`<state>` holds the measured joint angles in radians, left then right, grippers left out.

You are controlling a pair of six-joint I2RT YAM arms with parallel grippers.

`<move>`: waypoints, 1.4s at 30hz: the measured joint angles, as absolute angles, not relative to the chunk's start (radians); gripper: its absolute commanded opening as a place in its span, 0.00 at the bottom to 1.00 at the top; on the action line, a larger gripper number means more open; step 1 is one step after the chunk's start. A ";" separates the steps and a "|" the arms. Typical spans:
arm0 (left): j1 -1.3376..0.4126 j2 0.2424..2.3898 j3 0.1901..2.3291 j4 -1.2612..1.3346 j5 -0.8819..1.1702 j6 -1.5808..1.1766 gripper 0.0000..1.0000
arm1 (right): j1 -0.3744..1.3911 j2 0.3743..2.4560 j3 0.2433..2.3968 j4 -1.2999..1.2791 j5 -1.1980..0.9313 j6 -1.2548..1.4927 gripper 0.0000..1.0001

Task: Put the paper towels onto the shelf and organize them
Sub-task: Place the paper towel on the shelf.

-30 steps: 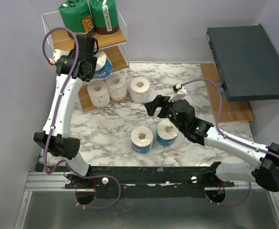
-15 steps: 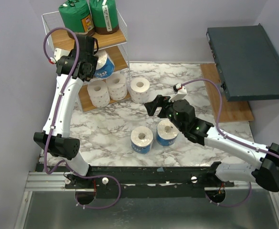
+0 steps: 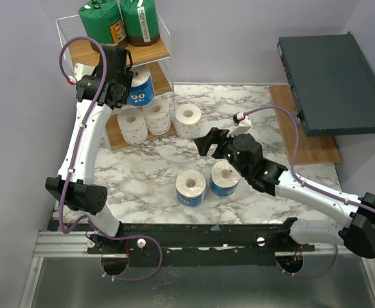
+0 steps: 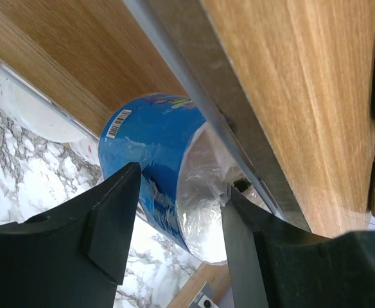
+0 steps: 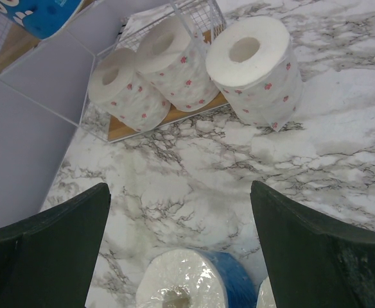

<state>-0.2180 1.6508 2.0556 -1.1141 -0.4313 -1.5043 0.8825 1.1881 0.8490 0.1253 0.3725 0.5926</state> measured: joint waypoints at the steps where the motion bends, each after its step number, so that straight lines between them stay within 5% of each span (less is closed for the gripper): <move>1: -0.218 1.651 2.054 -1.114 -0.430 -1.504 0.55 | 0.883 1.188 0.849 0.125 0.373 0.593 0.93; 35: -0.208 1.488 1.921 -1.034 -0.358 -1.416 0.61 | 0.883 1.175 0.849 0.117 0.373 0.591 0.93; 42: -0.209 1.288 1.636 -0.923 -0.339 -1.325 0.61 | 0.883 1.143 0.848 0.111 0.373 0.581 0.93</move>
